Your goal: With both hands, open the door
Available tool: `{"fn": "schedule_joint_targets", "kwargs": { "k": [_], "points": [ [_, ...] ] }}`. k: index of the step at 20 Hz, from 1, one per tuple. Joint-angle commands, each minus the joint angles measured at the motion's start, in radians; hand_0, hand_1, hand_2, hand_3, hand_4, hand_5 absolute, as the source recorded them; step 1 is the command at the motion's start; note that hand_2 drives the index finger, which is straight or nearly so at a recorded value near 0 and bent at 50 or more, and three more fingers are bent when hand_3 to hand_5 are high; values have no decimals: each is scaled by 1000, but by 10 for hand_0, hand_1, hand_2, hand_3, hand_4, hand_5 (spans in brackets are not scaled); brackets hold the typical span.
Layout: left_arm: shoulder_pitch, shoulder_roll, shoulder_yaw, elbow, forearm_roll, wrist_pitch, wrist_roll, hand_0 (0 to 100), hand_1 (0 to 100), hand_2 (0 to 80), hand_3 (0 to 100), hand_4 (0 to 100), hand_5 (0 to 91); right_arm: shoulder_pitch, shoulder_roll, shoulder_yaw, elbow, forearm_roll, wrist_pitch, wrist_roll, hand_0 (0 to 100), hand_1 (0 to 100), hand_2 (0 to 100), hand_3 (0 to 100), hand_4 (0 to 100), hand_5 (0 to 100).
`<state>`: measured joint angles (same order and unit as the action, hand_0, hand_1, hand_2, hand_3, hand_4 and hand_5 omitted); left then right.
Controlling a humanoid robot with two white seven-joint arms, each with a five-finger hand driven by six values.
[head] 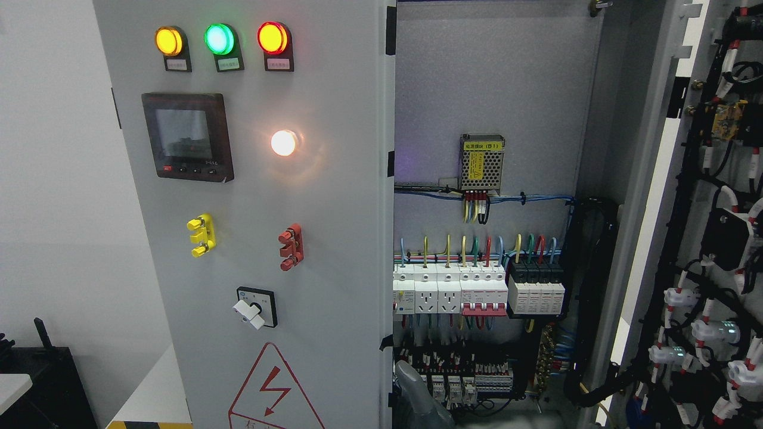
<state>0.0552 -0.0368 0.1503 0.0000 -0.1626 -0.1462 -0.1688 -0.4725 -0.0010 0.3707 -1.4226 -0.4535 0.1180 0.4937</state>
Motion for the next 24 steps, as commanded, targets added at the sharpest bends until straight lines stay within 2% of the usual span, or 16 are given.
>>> {"fn": "schedule_joint_targets", "kwargs": {
  "k": [1, 6, 9, 19, 24],
  "points": [
    [0, 0, 0, 23, 0, -1, 0, 0, 0, 0, 0, 42, 0, 14, -28, 20, -42, -45, 2, 0, 0, 0, 0, 0, 0, 0],
    [0, 0, 0, 23, 0, 0, 0, 0, 0, 0, 0, 42, 0, 23, -30, 25, -67, -70, 3, 6, 0, 0, 0, 0, 0, 0],
    [0, 0, 0, 23, 0, 0, 0, 0, 0, 0, 0, 42, 0, 35, -30, 25, -81, -70, 3, 57, 0, 0, 0, 0, 0, 0],
    [0, 0, 0, 23, 0, 0, 0, 0, 0, 0, 0, 42, 0, 67, -28, 88, -99, -68, 3, 63, 0, 0, 0, 0, 0, 0],
    [0, 0, 0, 23, 0, 0, 0, 0, 0, 0, 0, 42, 0, 74, -25, 89, -102, -68, 2, 63, 0, 0, 0, 0, 0, 0]
  ]
}}
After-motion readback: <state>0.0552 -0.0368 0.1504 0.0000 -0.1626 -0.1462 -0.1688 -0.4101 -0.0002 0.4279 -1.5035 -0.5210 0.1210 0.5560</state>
